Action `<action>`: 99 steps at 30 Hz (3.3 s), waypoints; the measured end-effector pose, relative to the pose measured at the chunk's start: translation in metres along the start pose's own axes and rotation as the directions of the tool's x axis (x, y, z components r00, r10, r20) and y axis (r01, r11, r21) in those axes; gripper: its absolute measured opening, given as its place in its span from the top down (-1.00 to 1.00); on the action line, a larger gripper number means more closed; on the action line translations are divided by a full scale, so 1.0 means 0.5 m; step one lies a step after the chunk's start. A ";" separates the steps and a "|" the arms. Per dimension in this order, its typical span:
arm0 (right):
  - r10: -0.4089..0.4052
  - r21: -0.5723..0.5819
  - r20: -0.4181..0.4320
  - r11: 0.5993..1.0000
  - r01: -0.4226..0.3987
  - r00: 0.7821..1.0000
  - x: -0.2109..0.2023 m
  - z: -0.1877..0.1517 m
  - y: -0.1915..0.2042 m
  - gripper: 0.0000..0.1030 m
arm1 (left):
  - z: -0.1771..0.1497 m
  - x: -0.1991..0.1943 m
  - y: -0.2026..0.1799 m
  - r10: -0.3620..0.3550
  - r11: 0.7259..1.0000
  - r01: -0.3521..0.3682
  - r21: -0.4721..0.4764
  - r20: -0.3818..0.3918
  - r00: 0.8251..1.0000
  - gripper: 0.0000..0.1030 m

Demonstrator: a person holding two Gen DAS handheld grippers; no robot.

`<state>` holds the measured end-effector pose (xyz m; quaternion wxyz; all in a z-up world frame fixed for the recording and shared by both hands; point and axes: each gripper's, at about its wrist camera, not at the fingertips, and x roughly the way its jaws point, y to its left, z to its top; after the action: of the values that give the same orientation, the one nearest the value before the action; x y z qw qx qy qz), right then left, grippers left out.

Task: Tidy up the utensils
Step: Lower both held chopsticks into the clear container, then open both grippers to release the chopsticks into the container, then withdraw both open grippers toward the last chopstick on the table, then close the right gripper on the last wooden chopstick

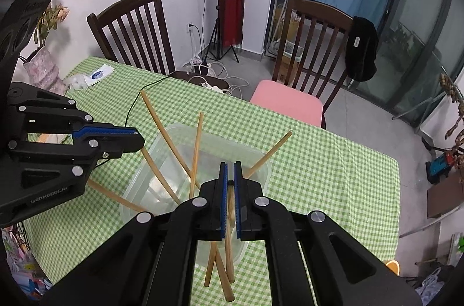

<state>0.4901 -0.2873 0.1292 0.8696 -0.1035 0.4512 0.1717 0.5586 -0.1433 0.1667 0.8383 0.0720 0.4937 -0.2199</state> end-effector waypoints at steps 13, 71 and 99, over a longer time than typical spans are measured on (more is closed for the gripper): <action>-0.051 0.019 0.031 0.999 0.050 0.998 -0.115 -0.016 0.019 -0.23 | -0.041 -0.155 -0.018 -0.037 0.999 0.038 -0.010 0.042 0.998 -0.15; -0.198 0.125 0.425 0.979 0.160 0.883 -0.143 -0.753 0.313 -0.64 | -0.891 -0.058 -0.167 0.225 0.974 -0.215 -0.073 0.454 0.862 -0.86; 0.015 0.013 0.039 1.000 -0.016 0.999 0.147 -0.559 0.427 0.84 | -0.876 -0.029 0.104 0.315 0.917 -0.209 -0.339 0.295 0.902 -0.86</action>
<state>0.2364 -0.1695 -0.0962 0.8776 -0.0907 0.4360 0.1775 0.2268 0.0556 -0.0456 0.9344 -0.0288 0.3531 -0.0356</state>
